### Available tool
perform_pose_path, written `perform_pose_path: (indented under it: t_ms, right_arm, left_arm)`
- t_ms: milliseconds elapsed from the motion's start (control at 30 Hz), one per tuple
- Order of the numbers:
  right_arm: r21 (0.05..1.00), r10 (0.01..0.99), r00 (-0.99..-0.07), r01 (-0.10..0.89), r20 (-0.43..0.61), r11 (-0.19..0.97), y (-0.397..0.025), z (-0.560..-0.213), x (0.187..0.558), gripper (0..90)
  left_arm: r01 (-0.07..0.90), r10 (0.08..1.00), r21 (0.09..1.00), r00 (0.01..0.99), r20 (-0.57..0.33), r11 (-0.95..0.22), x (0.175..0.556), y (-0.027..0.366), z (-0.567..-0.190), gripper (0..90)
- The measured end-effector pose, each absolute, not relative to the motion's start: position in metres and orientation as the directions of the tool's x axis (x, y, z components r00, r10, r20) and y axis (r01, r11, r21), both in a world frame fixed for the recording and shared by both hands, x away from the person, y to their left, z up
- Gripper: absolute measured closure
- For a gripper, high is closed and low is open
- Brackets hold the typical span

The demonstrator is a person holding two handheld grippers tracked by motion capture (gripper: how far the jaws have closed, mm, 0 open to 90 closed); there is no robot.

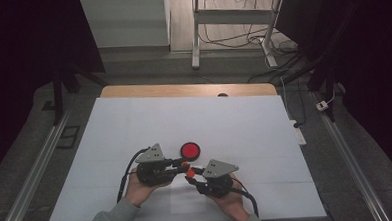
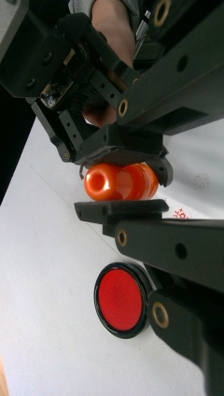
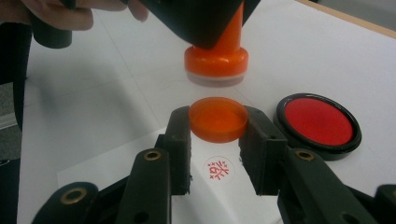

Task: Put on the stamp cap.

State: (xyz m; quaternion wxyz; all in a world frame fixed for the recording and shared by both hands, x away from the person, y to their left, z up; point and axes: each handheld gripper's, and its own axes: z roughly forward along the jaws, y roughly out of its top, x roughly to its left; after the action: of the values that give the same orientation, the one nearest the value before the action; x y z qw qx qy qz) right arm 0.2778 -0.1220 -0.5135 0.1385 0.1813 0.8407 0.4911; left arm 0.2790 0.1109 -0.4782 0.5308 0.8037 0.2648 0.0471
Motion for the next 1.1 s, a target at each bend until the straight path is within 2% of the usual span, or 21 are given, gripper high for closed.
perform_pose_path:
  t_ms: [1100]
  right_arm:
    - [0.892, 0.443, -0.896, 0.171, -0.036, 0.418, -0.1197, -0.5092, 0.2779, 64.6]
  left_arm:
    - [0.377, 0.468, 0.872, 0.860, -0.204, -0.312, 0.2792, 0.1050, -0.4830, 72.2]
